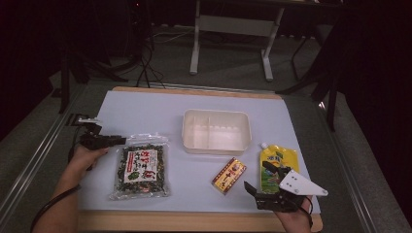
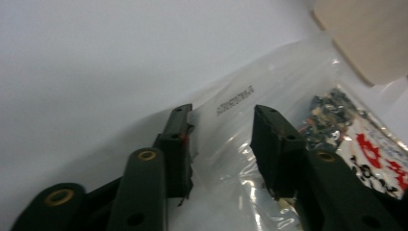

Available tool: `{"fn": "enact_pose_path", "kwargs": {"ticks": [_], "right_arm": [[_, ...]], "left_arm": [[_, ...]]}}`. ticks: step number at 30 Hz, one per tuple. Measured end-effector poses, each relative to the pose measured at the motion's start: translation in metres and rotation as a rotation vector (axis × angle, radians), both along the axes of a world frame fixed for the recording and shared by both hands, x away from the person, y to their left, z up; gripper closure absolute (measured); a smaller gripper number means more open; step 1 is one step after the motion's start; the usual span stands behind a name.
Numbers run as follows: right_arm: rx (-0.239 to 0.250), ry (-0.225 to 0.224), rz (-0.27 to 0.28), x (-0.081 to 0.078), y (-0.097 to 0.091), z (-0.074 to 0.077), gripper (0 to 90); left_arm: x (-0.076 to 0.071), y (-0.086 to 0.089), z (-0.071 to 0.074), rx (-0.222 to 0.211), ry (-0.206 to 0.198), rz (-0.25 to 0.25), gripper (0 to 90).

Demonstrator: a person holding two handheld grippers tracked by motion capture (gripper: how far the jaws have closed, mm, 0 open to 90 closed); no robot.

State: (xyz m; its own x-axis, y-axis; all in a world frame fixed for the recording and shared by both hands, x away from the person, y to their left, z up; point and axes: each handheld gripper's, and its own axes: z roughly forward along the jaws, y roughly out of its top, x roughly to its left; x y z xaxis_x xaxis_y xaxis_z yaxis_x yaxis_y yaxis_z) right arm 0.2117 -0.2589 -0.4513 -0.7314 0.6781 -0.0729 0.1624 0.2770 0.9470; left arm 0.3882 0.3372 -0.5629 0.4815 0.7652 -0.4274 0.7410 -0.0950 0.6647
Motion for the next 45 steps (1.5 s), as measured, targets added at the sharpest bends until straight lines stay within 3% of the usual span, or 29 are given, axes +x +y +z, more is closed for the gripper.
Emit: {"fn": "enact_pose_path", "kwargs": {"ticks": [8, 12, 21, 27, 35, 40, 45], "right_arm": [[0.005, 0.003, -0.006, 0.0, -0.001, 0.0, 13.2], [0.006, -0.001, -0.006, 0.0, -0.001, 0.001, 13.2], [0.007, -0.007, -0.015, 0.0, -0.001, 0.002, 13.2], [0.008, -0.027, -0.021, -0.001, -0.003, 0.005, 10.0], [0.029, -0.034, -0.027, -0.001, -0.005, 0.007, 9.9], [0.01, -0.084, -0.01, 0.001, -0.006, 0.007, 10.3], [0.01, -0.066, 0.002, 0.0, -0.005, 0.009, 10.2]], "left_arm": [[-0.004, -0.021, 0.007, 0.143, -0.051, 0.0, 88.9], [-0.007, -0.027, 0.012, 0.183, -0.083, 0.015, 90.0], [-0.017, -0.029, 0.029, 0.186, -0.158, 0.01, 90.0], [-0.02, -0.03, 0.044, 0.184, -0.165, 0.001, 90.0], [-0.031, -0.03, 0.068, 0.144, -0.253, -0.014, 90.0], [-0.038, -0.03, 0.082, 0.122, -0.296, -0.029, 90.0], [-0.044, -0.03, 0.094, 0.082, -0.351, -0.042, 90.0]]}}
